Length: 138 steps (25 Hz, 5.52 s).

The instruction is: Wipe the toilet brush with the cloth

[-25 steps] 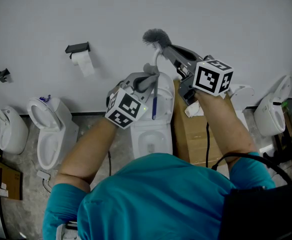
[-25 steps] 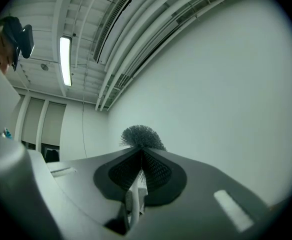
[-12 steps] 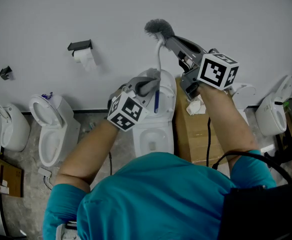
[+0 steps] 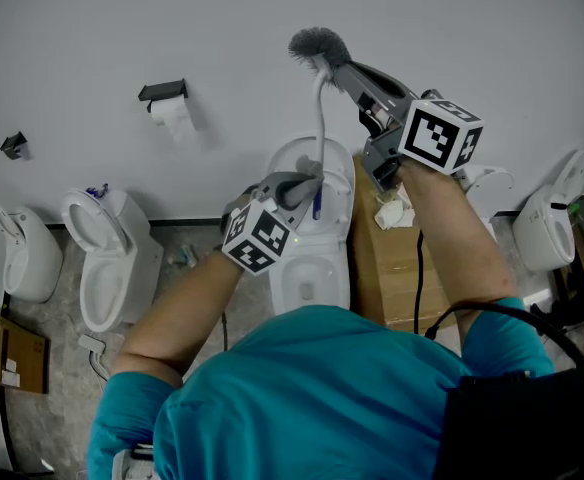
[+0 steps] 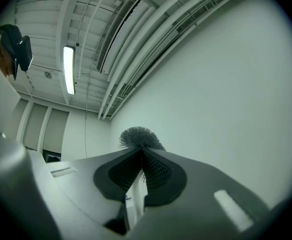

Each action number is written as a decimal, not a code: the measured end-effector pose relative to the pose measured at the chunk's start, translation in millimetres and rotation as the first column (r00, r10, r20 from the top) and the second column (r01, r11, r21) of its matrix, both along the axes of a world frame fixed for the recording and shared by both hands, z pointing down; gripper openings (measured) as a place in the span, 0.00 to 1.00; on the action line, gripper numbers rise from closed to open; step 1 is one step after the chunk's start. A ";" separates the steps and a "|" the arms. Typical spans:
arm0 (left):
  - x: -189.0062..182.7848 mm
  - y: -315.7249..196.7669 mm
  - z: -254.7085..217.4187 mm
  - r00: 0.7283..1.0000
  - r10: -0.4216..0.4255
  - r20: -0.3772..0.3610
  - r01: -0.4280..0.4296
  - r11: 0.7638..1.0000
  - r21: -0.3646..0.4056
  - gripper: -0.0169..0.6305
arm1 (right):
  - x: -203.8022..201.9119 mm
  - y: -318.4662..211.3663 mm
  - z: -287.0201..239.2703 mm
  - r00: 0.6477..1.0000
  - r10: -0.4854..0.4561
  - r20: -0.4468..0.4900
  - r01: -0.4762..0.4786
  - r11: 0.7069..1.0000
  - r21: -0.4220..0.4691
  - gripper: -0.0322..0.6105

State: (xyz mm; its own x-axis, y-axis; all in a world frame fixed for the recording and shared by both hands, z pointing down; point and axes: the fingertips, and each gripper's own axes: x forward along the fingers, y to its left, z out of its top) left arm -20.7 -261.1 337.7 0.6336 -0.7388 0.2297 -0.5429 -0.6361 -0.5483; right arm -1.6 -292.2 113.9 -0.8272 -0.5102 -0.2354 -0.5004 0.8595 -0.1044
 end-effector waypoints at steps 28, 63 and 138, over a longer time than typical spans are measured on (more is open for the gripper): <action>-49.0 -1.9 -13.7 0.923 0.014 -0.384 -0.102 0.972 -0.210 0.05 | 1.3 -4.8 16.5 0.998 -0.067 0.009 0.067 0.997 -0.042 0.07; -33.3 -20.2 -127.9 0.442 0.118 -0.889 -0.569 0.803 -0.176 0.05 | -11.5 0.9 22.8 0.982 -0.188 0.036 0.190 0.979 -0.073 0.07; -71.1 14.1 -114.8 0.823 0.163 -0.545 -0.246 0.966 -0.082 0.05 | 1.3 0.5 6.8 0.998 0.021 -0.052 -0.016 0.996 0.084 0.07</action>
State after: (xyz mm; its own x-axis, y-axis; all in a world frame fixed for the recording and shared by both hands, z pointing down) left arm -91.8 -247.0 222.9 0.8205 -0.5641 -0.0928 -0.5715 -0.8133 -0.1095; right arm -0.4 -291.6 120.7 -0.8301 -0.5060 -0.2342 -0.5192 0.8546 -0.0059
